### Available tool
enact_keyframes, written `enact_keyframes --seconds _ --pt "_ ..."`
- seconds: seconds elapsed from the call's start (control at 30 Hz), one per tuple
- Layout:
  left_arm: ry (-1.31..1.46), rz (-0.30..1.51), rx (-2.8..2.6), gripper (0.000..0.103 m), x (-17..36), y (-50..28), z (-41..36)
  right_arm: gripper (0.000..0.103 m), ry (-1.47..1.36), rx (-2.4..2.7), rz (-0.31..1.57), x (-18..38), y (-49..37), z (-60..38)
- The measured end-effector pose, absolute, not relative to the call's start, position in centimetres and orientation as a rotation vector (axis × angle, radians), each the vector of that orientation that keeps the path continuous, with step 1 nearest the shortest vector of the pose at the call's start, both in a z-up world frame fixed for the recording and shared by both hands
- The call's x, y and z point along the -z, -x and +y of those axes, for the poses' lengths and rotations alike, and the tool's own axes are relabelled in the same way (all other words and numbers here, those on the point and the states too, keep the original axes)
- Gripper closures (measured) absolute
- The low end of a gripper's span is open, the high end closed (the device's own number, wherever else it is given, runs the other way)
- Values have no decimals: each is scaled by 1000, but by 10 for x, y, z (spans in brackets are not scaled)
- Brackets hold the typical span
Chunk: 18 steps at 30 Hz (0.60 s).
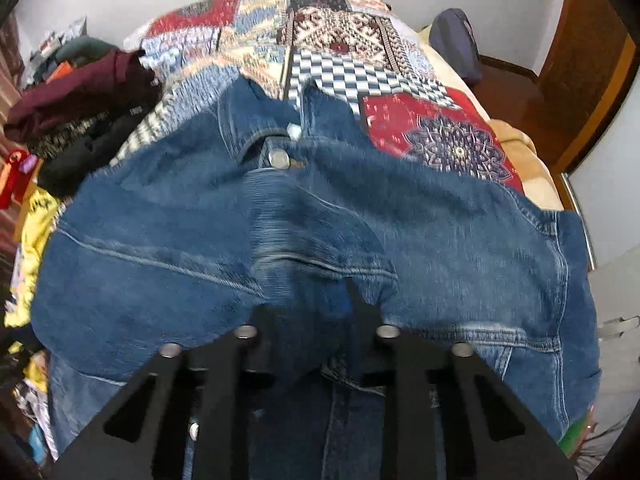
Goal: Fold large clothes
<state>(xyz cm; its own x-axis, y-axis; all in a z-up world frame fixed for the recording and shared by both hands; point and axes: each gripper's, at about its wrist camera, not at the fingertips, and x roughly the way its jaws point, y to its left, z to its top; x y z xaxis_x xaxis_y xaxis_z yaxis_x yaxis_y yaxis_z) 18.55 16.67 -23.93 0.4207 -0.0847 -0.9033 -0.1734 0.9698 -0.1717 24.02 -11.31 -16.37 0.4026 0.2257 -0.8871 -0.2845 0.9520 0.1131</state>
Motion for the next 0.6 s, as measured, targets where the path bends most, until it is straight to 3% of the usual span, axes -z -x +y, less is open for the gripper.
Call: enact_keyframes --seconds 0.33,0.47,0.6 --pt "262 1121 -117 53 247 -215 167 95 45 -302 813 61 -251 -135" --pt "264 1107 -131 53 246 -214 164 95 23 -277 778 58 -252 -147" --pt "239 1104 -146 53 245 -212 159 95 -11 -251 853 91 -252 -165"
